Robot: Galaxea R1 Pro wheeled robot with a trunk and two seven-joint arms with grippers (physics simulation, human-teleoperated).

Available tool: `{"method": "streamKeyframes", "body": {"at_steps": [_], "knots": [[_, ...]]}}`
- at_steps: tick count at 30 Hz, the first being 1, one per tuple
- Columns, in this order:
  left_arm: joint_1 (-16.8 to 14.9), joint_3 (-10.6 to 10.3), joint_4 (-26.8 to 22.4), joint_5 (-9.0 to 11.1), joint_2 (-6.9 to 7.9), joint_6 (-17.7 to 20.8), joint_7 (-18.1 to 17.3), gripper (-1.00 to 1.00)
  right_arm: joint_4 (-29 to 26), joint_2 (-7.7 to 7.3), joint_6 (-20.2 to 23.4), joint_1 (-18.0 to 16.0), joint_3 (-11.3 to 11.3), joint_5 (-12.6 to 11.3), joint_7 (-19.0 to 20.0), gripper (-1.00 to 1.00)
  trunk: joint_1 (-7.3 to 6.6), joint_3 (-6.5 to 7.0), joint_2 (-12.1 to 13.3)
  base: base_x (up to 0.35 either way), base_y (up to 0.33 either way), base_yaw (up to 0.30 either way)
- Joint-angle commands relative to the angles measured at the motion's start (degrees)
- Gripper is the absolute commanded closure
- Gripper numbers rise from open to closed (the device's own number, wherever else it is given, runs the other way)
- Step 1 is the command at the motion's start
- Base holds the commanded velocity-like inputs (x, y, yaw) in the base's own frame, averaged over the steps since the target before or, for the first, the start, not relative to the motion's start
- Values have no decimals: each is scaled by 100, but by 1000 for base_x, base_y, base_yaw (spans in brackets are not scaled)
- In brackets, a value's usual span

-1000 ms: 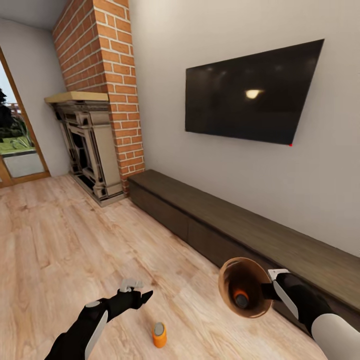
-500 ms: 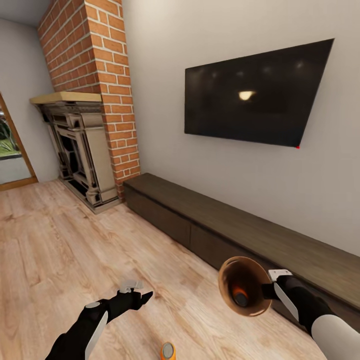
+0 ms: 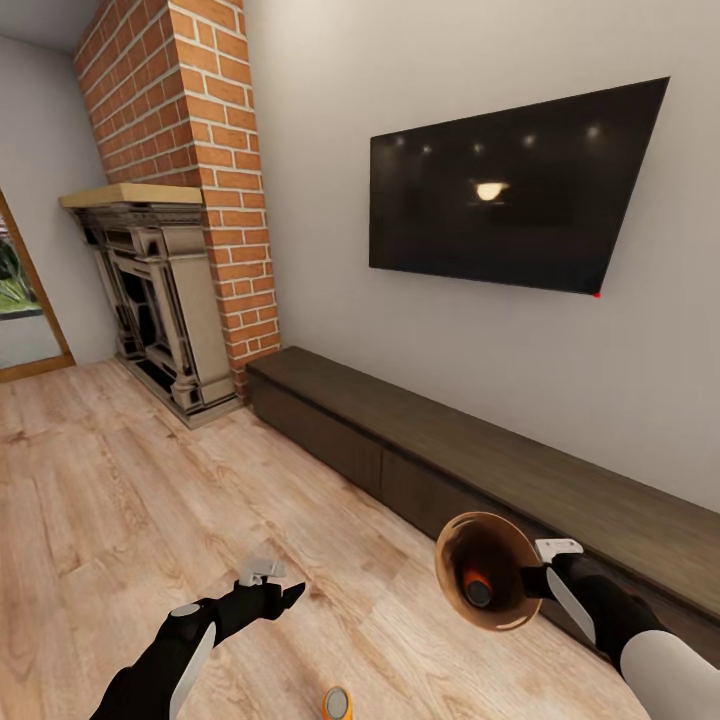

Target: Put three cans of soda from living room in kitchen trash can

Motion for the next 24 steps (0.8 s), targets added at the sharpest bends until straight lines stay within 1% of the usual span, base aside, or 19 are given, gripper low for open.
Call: {"method": "streamKeyframes", "body": {"at_steps": [1, 7, 20, 24], "knots": [[-1, -1, 1, 0, 0, 1, -1, -100, -8, 4, -3, -4, -12, -1, 15, 100, 0, 2, 0, 0, 0, -29], [0, -3, 1, 0, 0, 7, -2, -100, -11, 11, -8, -4, -19, -9, 10, 100, 0, 29, 0, 0, 0, -104], [0, -3, 1, -3, 0, 16, -2, -100, -10, 5, -12, -4, -19, -10, 16, 100, 0, 121, 0, 0, 1, -163], [1, -3, 1, -10, 0, 17, -2, -100, -10, 2, -12, -4, -19, -8, 17, 100, 0, 150, 0, 1, 83, -168]]}}
